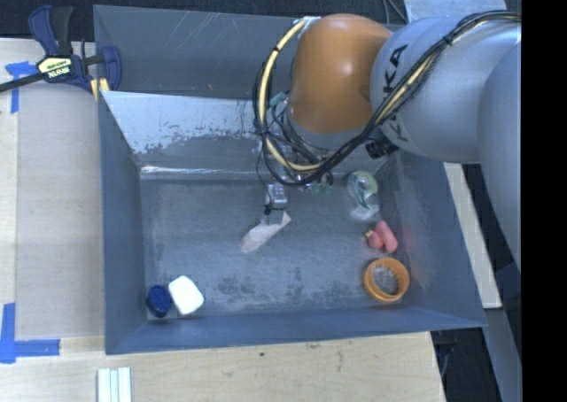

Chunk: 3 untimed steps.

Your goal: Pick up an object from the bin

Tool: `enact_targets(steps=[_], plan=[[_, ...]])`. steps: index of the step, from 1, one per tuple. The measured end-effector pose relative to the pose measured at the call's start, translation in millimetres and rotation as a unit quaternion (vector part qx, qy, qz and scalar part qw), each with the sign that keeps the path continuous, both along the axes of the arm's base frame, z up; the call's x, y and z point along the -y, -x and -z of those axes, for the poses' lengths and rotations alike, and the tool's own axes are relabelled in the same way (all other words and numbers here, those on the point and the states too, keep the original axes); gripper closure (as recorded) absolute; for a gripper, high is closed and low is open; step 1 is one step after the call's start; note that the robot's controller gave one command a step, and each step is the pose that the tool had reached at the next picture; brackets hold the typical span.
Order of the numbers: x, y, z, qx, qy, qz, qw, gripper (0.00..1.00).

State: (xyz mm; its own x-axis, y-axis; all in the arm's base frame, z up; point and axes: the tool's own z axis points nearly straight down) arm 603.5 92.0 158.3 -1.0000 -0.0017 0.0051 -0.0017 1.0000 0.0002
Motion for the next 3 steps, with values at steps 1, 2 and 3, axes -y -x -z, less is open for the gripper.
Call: enact_targets(steps=[1,2,3], plan=[[1,-2.0,-5,0.0042,0.0,0.001,1.0,0.0],[26,20.0,89,0.0008,-0.001,-0.217,0.9761,0.0],[23,8.5,30,0.0072,-0.001,-0.149,0.9887,0.0]])
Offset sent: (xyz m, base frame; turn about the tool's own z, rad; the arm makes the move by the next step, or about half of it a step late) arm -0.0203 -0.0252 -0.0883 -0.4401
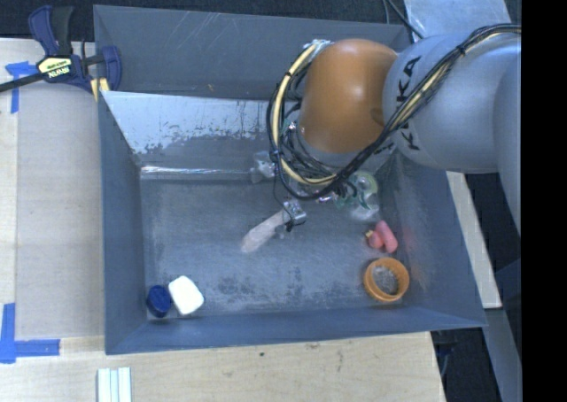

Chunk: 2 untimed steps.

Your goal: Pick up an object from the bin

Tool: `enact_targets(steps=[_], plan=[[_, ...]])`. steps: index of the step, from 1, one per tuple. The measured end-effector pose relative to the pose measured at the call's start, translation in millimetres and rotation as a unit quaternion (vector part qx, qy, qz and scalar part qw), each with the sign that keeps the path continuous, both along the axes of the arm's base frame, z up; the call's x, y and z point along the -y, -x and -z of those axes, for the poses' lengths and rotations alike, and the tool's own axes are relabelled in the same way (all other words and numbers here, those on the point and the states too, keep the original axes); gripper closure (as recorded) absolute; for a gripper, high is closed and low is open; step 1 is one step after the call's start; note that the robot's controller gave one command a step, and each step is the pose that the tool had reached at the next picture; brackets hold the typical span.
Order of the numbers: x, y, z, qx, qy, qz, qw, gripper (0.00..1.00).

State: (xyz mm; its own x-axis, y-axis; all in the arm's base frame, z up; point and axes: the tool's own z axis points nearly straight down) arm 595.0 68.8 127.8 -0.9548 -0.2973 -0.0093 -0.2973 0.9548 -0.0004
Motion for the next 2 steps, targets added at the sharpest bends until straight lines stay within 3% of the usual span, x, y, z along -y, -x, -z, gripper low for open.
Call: enact_targets(steps=[1,2], plan=[[-11,-5.5,28,-0.0033,0.001,-0.151,0.9886,0.0],[-7,-14.1,57,0.0023,0.001,-0.147,0.9892,0.0]])
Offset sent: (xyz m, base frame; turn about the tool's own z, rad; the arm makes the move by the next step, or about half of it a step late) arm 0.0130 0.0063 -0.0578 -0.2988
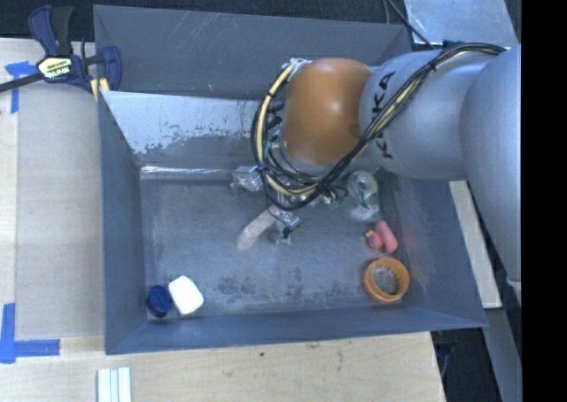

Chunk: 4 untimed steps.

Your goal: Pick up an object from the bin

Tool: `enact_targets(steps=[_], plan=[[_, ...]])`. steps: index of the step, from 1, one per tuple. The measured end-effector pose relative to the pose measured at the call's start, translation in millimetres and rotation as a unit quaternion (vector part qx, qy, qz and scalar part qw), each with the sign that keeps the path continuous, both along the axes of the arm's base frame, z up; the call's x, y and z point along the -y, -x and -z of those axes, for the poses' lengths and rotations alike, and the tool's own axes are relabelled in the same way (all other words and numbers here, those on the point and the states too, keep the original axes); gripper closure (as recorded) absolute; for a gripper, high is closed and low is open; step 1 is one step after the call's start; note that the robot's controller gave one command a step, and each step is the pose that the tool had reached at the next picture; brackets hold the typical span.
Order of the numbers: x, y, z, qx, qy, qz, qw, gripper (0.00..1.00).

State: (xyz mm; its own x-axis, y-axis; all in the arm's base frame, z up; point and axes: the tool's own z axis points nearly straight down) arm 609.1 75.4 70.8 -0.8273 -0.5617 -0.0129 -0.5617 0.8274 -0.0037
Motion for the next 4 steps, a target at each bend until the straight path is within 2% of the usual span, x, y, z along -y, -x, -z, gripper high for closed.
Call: enact_targets(steps=[1,3,4], plan=[[4,12.2,-2,-0.0006,-0.001,0.015,0.9999,1.0],[4,12.7,-4,-0.0008,-0.001,0.015,0.9999,1.0],[4,15.9,-20,-0.0066,0.0,0.015,0.9999,1.0]])
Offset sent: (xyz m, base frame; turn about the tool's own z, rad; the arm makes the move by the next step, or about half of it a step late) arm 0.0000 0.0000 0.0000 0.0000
